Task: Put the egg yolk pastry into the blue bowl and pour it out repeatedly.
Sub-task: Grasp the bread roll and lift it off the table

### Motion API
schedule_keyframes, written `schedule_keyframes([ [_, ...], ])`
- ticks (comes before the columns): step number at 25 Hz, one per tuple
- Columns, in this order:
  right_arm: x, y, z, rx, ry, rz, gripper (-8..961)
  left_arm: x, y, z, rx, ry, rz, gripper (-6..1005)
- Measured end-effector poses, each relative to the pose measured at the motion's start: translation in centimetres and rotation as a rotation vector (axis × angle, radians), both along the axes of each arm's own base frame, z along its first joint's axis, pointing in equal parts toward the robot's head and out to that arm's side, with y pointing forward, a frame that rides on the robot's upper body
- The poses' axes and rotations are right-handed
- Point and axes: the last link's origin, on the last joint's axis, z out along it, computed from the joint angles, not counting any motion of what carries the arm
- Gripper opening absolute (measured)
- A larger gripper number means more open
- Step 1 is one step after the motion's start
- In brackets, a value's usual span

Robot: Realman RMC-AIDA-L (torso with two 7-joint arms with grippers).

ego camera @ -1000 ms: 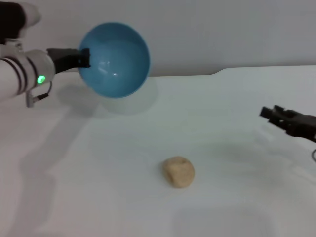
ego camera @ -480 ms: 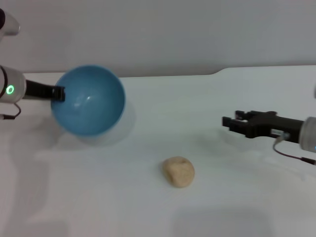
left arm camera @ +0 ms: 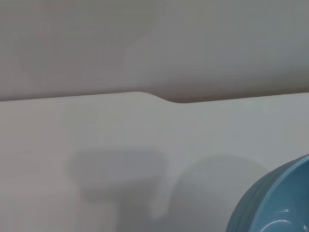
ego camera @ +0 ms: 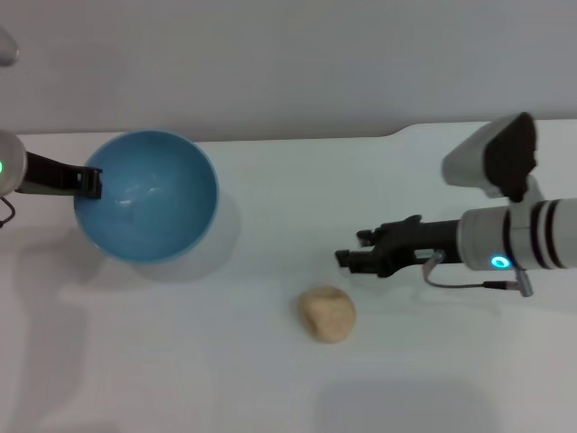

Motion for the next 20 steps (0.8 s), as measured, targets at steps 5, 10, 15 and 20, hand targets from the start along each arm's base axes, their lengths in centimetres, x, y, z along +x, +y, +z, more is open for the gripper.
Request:
schedule_keyframes([
  [5, -0.7, -0.4, -0.5, -0.041, 0.003, -0.003, 408, 0.1, -0.1, 0.4, 0.013, -0.001, 0.008, 19],
  [10, -1.6, -1.1, -0.7, -0.106, 0.02, 0.01, 406, 0.3, 0.0, 0.5, 0.015, 0.0, 0.002, 19],
  [15, -1.0, -1.7, -0.4, -0.187, -0.106, -0.031, 403, 0.6, 0.2, 0.5, 0.018, 0.001, -0.007, 18],
  [20, -0.2, -1.7, -0.1, -0.201, -0.212, -0.069, 400, 0.9, 0.4, 0.5, 0.016, 0.004, -0.016, 18],
])
